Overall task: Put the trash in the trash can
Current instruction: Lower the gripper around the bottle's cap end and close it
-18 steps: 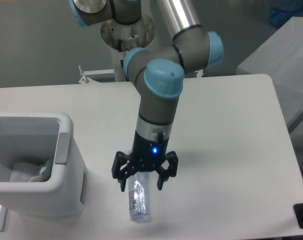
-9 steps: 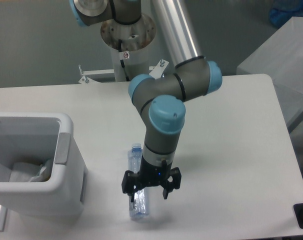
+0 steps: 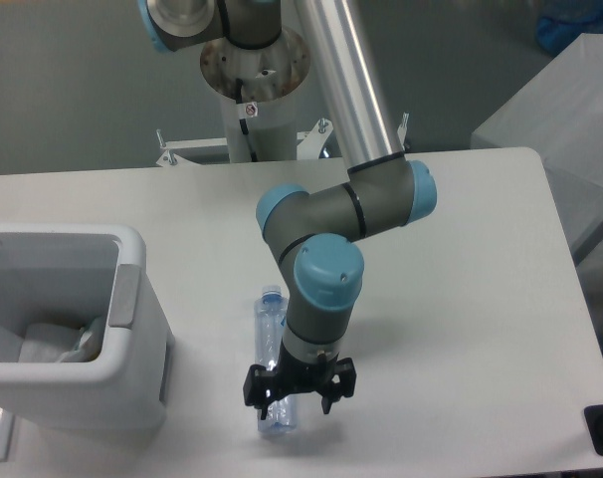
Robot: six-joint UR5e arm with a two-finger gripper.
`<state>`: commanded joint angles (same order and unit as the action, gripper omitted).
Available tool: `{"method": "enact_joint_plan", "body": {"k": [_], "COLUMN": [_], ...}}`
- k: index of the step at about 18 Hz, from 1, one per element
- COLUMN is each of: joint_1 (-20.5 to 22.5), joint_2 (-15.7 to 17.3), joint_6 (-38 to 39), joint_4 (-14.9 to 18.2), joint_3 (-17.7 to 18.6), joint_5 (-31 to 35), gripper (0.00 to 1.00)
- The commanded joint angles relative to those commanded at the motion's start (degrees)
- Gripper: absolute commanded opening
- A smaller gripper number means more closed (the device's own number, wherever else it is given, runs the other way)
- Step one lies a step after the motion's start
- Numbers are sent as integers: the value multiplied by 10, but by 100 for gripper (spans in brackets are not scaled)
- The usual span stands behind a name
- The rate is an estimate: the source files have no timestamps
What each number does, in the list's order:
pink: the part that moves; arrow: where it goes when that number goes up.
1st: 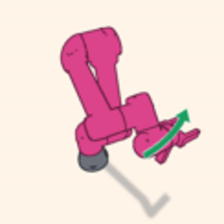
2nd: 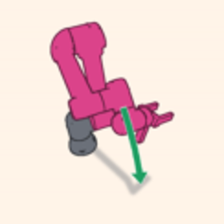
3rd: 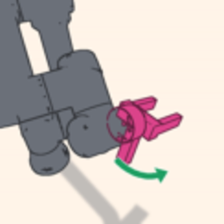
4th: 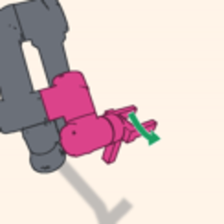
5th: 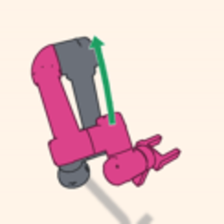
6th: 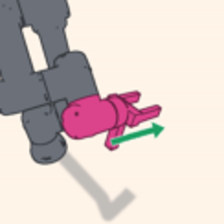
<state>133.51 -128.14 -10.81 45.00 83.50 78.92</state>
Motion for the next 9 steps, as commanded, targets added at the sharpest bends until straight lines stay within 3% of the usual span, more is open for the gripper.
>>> {"method": "enact_joint_plan", "body": {"k": [9], "joint_1": [-12], "joint_2": [-18], "joint_6": [-11], "joint_4": [1], "joint_3": [5], "joint_5": [20], "gripper": [100]}}
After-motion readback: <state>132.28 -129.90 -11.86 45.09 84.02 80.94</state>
